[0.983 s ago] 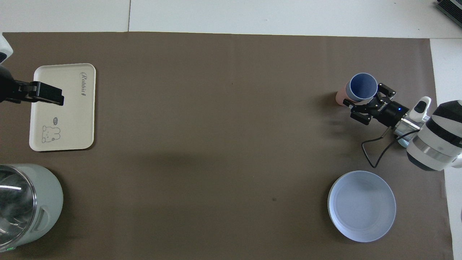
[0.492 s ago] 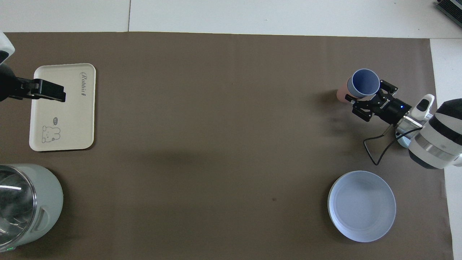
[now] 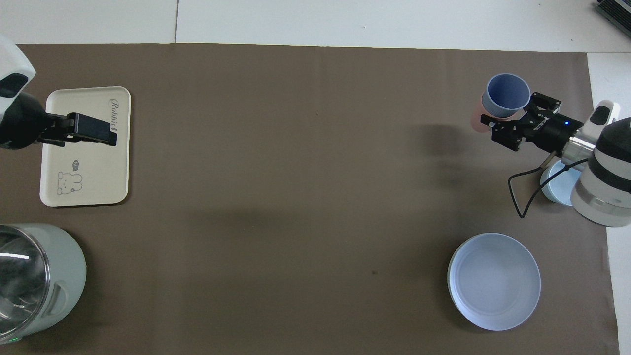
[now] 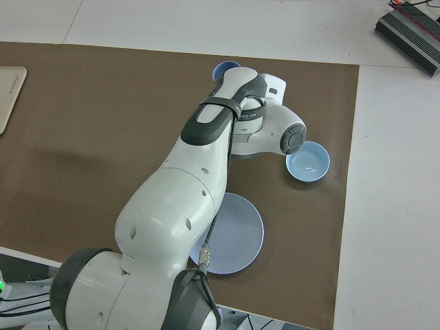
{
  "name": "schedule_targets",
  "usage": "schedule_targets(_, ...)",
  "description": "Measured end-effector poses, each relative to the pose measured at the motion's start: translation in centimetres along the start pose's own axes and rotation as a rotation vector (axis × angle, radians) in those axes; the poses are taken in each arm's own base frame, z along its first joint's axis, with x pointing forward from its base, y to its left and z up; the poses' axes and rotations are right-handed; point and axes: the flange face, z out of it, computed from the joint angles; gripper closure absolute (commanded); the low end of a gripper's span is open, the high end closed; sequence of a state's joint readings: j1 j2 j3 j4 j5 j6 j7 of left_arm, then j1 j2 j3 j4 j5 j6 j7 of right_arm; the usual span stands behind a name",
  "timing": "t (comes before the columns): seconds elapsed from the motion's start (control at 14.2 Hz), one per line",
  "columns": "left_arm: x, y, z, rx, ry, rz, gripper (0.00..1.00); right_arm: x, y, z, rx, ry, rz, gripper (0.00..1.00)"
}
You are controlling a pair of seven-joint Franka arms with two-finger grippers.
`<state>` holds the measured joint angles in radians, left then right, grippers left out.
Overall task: Place cup on tray
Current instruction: 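Carry the blue cup toward center while the left gripper reaches toward it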
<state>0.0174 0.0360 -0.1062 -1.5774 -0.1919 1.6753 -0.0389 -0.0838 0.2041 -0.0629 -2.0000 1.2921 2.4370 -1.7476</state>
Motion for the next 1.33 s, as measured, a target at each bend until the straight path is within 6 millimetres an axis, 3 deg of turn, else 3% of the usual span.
schedule_targets(0.14,0.2,1.3,0.3,-0.123,-0.009,-0.096,0.0,2.4,-0.4,-1.9,-0.008,-0.071,-0.016,1.0)
schedule_targets(0.28,0.9,3.8,0.9,-0.25,-0.003,-0.2,0.0,4.4,-1.3,-2.3,-0.01,-0.146,-0.068,1.0)
schedule_targets(0.56,2.8,15.0,6.3,-0.419,0.011,-0.417,0.03,9.3,-5.8,-0.6,-0.021,-0.323,-0.166,1.0)
schedule_targets(0.77,3.2,21.0,10.4,-0.485,0.018,-0.508,0.16,12.5,-10.1,0.7,-0.017,-0.436,-0.226,1.0)
schedule_targets(1.12,1.7,27.8,12.2,-0.586,0.053,-0.539,0.28,16.3,-16.2,2.9,-0.036,-0.548,-0.263,1.0)
schedule_targets(1.33,0.7,31.3,15.3,-0.602,0.065,-0.545,0.32,17.2,-19.1,4.0,-0.042,-0.614,-0.32,1.0)
